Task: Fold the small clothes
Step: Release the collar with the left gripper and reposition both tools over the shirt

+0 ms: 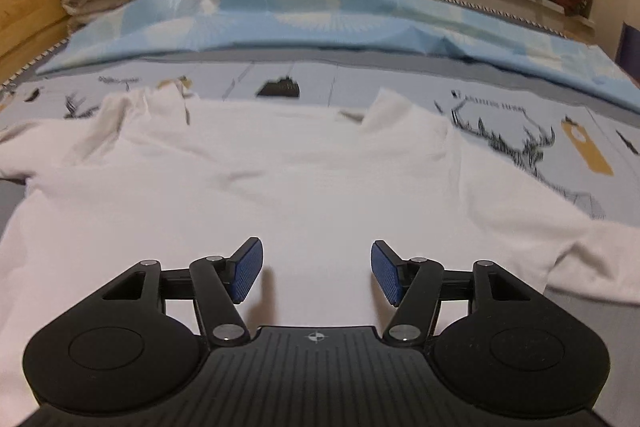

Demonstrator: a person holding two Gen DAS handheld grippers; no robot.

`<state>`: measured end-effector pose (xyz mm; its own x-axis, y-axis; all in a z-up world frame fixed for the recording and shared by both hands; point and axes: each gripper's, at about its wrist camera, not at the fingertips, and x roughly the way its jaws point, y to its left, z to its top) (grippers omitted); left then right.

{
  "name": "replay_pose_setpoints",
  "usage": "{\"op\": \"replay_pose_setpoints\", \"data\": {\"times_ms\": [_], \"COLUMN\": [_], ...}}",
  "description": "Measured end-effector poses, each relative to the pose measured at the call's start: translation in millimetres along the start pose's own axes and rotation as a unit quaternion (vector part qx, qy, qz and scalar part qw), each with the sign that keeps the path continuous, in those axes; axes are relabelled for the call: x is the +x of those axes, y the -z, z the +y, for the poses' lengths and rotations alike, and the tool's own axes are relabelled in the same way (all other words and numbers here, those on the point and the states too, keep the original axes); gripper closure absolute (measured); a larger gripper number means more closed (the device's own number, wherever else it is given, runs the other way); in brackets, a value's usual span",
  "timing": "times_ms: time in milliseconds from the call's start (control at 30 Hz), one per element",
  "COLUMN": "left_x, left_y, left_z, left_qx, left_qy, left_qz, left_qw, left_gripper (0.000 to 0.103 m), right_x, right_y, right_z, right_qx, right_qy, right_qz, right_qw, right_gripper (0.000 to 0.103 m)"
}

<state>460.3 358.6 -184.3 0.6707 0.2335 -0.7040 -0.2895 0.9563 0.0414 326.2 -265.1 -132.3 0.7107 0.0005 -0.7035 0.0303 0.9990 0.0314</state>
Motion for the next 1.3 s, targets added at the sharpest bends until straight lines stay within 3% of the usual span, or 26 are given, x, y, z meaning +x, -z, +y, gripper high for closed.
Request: {"op": "replay_pose_setpoints", "data": {"times_ms": [67, 233, 367, 433, 467, 500, 567, 600, 733, 800, 933, 1000, 1033, 1067, 1133, 1167, 1200, 1300], "left_x": [-23.4, -76.7, -71.3, -45.4, -27.8, -11.2, 15.3, 21.1, 24.9, 21.2, 18.7, 20.5, 22.7, 25.8, 31.7, 34.1, 35.4, 25.1], "left_y": [-11.8, -49.4, -87.6, -104.2, -108.9, -110.6, -105.1, -99.1, -64.1, -48.6, -19.7, -14.9, -15.1, -16.5, -20.9, -21.1, -24.2, -28.3], "left_z": [5.5, 22.5, 31.2, 33.9, 35.3, 37.0, 39.7, 41.6, 65.2, 81.5, 109.0, 103.9, 97.5, 88.8, 66.2, 57.5, 47.0, 29.1], "left_qx": [-0.01, -0.029, -0.067, -0.079, -0.085, -0.091, -0.098, -0.104, -0.166, -0.212, -0.329, -0.342, -0.337, -0.327, -0.295, -0.279, -0.262, -0.262], "left_qy": [0.017, 0.019, 0.008, -0.026, -0.059, -0.096, -0.16, -0.171, -0.123, -0.111, -0.007, 0.028, 0.035, 0.037, 0.017, 0.004, -0.006, -0.033], "left_qz": [0.002, 0.005, 0.01, 0.029, 0.037, 0.043, 0.053, 0.048, 0.037, 0.028, 0.016, 0.016, 0.016, 0.018, 0.014, 0.01, 0.011, -0.002], "left_qw": [0.9998, 0.9994, 0.9977, 0.9961, 0.994, 0.9903, 0.9808, 0.9785, 0.9778, 0.9706, 0.9443, 0.9392, 0.9408, 0.9442, 0.9551, 0.9601, 0.9651, 0.9644], "left_gripper": [0.096, 0.096, 0.096, 0.088, 0.066, 0.034, 0.005, 0.004, 0.004, 0.004, 0.004, 0.004, 0.004, 0.004, 0.016, 0.055, 0.1, 0.099], "right_x": [5.2, 12.4, 13.7, 13.7, 14.0, 14.5, 14.0, 13.2, 11.4, 11.7, 9.8, 9.2, 9.1, 8.9, 9.0, 8.6, 8.1, 5.5], "right_y": [4.3, 8.4, 11.2, 11.7, 12.1, 12.4, 12.5, 12.3, 11.3, 11.7, 10.2, 9.3, 9.0, 8.5, 7.4, 6.7, 5.9, 3.3], "right_z": [-0.8, -6.6, -7.2, -5.7, -4.7, -3.5, -1.0, 0.5, 3.8, 5.9, 7.3, 6.8, 6.3, 5.5, 3.6, 2.8, 1.8, -2.9], "right_qx": [0.0, 0.002, -0.003, -0.011, -0.014, -0.017, -0.027, -0.031, -0.039, -0.043, -0.043, -0.039, -0.037, -0.035, -0.031, -0.029, -0.027, -0.018], "right_qy": [0.004, 0.01, 0.01, 0.009, 0.008, 0.006, 0.002, 0.0, -0.015, -0.017, -0.014, -0.009, -0.006, -0.004, 0.001, 0.002, 0.002, 0.003], "right_qz": [0.01, 0.02, 0.022, 0.022, 0.022, 0.022, 0.022, 0.021, 0.022, 0.023, 0.018, 0.014, 0.013, 0.013, 0.011, 0.01, 0.008, 0.003], "right_qw": [1.0, 1.0, 1.0, 1.0, 1.0, 1.0, 0.999, 0.999, 0.999, 0.999, 0.999, 0.999, 0.999, 0.999, 0.999, 1.0, 1.0, 1.0], "right_gripper": [0.041, 0.041, 0.041, 0.041, 0.041, 0.041, 0.041, 0.041, 0.041, 0.041, 0.041, 0.041, 0.041, 0.041, 0.041, 0.041, 0.041, 0.041]}}
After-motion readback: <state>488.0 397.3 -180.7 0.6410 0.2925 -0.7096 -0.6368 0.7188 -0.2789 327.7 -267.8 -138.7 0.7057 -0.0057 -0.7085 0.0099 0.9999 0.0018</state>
